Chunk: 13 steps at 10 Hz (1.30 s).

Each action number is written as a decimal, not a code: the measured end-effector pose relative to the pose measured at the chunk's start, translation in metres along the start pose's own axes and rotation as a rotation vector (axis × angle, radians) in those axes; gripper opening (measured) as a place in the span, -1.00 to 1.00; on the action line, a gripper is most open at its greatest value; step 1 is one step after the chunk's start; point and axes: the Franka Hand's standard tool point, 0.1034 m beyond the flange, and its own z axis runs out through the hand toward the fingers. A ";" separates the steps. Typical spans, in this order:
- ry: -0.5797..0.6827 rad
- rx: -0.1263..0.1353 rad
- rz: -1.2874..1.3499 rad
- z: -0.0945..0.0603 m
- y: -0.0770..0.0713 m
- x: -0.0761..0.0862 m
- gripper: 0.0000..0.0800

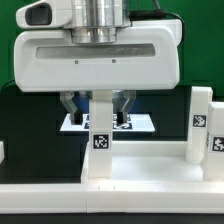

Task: Assemble desk

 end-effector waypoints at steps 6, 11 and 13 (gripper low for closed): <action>0.018 -0.002 0.543 0.000 0.002 0.000 -0.28; 0.032 0.077 1.328 0.001 0.003 -0.005 -0.28; 0.008 0.097 1.560 0.000 -0.001 -0.005 -0.28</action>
Offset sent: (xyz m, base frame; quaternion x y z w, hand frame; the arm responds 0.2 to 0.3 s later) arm 0.0000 0.0000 0.0000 0.0000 0.0000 0.1938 0.9810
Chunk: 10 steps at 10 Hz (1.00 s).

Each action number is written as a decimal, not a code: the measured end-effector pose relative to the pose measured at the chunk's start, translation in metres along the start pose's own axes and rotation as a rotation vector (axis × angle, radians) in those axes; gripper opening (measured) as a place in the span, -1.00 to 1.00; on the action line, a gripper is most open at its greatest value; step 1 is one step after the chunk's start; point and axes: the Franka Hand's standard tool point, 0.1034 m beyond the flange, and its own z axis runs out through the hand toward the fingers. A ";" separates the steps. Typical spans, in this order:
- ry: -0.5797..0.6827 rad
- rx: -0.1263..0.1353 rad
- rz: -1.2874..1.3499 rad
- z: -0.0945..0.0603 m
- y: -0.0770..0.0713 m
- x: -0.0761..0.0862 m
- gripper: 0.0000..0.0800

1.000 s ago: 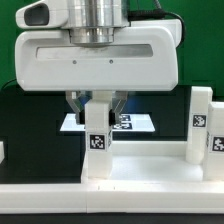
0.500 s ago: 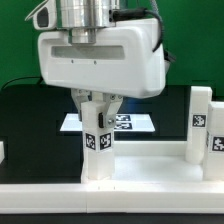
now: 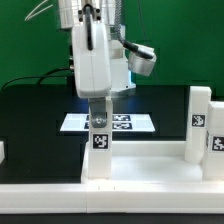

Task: Assemble desk

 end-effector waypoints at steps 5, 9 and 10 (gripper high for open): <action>-0.013 0.002 -0.173 0.000 -0.001 0.002 0.39; 0.006 0.027 -0.571 0.000 0.004 -0.005 0.62; 0.008 0.027 -0.646 0.000 0.004 -0.004 0.62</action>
Offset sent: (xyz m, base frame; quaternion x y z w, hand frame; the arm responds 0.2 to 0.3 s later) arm 0.0000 0.0000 0.0000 0.0000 0.0000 -0.0650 0.9979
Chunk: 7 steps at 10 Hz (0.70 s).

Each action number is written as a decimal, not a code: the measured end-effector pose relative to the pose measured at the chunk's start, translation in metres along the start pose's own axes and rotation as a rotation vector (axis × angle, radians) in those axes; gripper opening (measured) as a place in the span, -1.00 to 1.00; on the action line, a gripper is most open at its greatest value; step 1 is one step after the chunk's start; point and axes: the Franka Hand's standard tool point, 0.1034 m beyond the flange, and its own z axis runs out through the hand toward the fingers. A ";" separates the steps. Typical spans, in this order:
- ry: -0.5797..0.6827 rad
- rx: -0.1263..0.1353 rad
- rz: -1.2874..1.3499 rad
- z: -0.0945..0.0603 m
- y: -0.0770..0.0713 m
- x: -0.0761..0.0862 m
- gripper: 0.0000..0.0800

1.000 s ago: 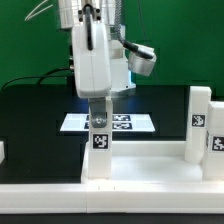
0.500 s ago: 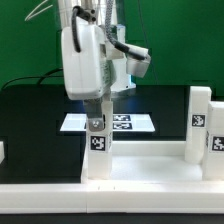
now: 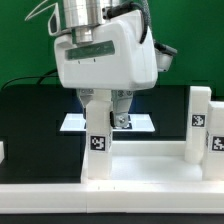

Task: Assemble desk

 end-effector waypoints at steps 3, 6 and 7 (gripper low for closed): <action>-0.057 -0.079 -0.604 -0.001 -0.008 -0.001 0.62; -0.097 -0.091 -0.709 0.003 -0.013 -0.001 0.29; -0.093 -0.096 -0.676 0.003 -0.011 0.002 0.29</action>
Offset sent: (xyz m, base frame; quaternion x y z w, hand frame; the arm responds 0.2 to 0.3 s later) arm 0.0222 0.0291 -0.0057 -0.0172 -0.1441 -0.4240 0.8940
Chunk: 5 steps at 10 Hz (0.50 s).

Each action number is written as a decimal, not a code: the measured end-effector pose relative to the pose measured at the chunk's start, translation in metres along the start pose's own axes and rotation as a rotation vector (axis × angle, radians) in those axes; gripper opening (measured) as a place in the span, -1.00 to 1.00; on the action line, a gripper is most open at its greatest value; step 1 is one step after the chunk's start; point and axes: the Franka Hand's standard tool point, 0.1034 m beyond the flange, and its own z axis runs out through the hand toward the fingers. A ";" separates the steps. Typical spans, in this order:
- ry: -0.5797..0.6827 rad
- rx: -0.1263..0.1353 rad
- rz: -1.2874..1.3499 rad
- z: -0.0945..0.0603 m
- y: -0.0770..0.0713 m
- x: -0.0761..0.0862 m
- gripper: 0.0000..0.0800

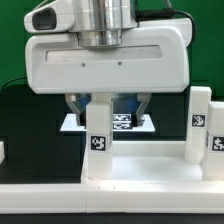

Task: Assemble desk

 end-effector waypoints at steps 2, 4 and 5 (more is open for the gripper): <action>-0.002 -0.008 0.178 0.001 0.007 0.000 -0.27; -0.001 -0.006 0.337 0.001 0.008 0.000 -0.27; 0.002 -0.008 0.472 0.000 0.009 0.001 -0.27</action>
Offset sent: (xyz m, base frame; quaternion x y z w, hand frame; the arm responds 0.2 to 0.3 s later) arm 0.0000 0.0000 0.0000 0.0000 0.0000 0.1296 0.9916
